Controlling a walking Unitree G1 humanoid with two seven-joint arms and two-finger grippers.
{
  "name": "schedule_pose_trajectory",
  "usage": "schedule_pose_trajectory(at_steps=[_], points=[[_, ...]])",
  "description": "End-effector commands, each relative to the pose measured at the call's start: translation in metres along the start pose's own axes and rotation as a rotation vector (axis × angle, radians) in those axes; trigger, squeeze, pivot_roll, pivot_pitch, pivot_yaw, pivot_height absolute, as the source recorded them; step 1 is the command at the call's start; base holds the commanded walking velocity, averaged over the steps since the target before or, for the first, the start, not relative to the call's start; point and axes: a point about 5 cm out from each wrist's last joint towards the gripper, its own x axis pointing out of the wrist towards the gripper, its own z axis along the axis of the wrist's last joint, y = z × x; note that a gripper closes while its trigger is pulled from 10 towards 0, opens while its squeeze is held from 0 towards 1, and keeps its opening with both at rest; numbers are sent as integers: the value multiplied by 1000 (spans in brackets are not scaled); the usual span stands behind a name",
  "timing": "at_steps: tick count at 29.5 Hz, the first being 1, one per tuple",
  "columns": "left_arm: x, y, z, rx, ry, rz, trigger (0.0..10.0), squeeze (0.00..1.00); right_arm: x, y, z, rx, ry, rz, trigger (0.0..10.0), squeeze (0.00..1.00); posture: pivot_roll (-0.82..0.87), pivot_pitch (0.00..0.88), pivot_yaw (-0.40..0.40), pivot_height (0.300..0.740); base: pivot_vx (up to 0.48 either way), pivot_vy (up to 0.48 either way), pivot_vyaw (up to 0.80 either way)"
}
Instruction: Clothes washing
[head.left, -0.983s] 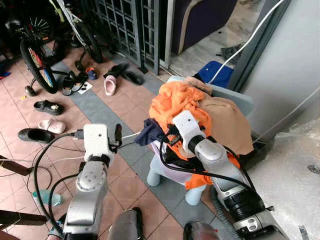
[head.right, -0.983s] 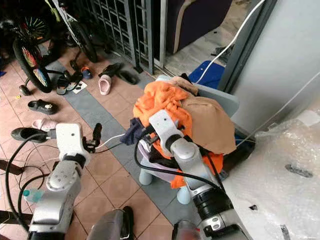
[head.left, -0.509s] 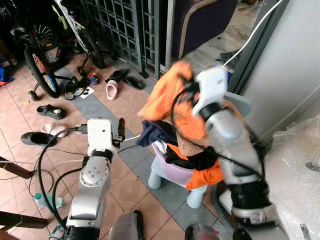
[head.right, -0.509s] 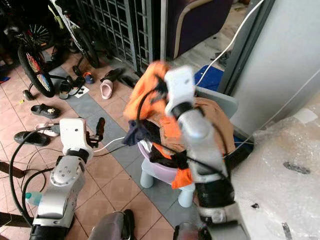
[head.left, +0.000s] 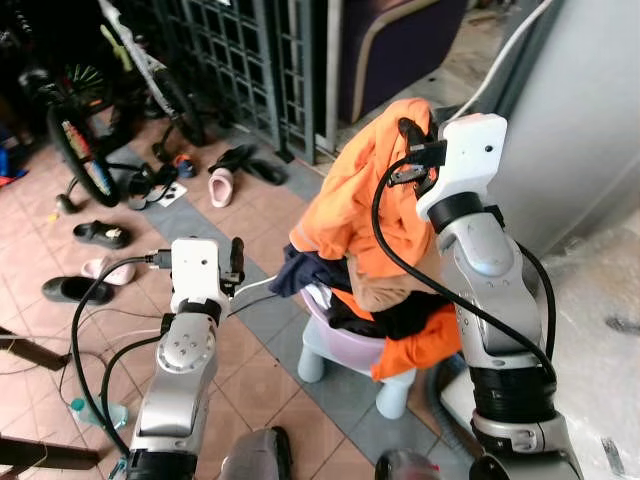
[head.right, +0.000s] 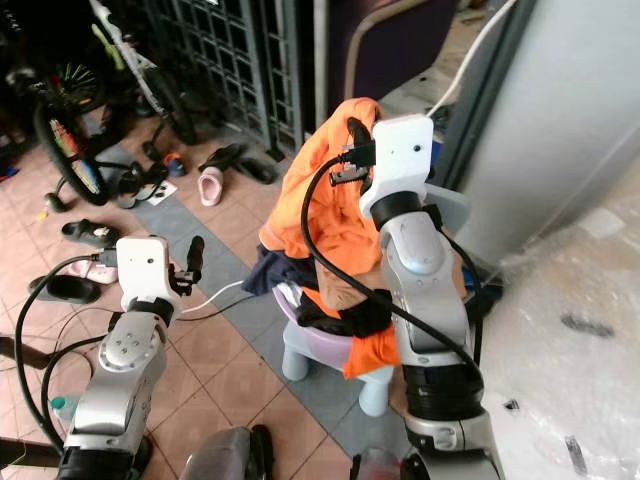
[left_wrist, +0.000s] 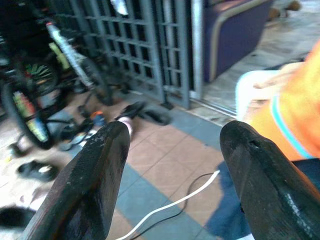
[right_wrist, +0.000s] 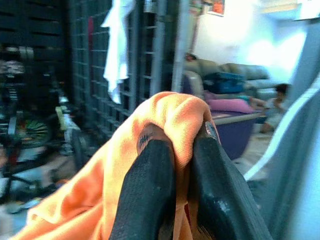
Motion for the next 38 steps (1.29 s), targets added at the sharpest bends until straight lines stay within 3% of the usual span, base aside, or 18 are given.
schedule_pose_trajectory(at_steps=[1, 11, 24, 38], points=[[1, 0, 0, 13, -2, 2, 10000, 0, 2, -3, 8, 1, -31, -20, 10000, 0, -36, 30, 79, 740, 0, 0, -750], [2, 0, 1, -5, -12, 8, 10000, 0, 6, -1, 11, 76, -38, -4, 10000, 0, -37, 41, 78, 740, 0, 0, -756], [3, -1, 1, 2, -13, -2, 10000, 0, 6, -4, 14, 56, -54, -16, 10000, 0, -43, 45, 81, 740, 0, -212, -759], [5, -1, 2, 3, -18, -3, 10000, 0, 6, -4, 13, 37, -62, -6, 10000, 0, -45, 42, 83, 740, 0, -323, 0]])
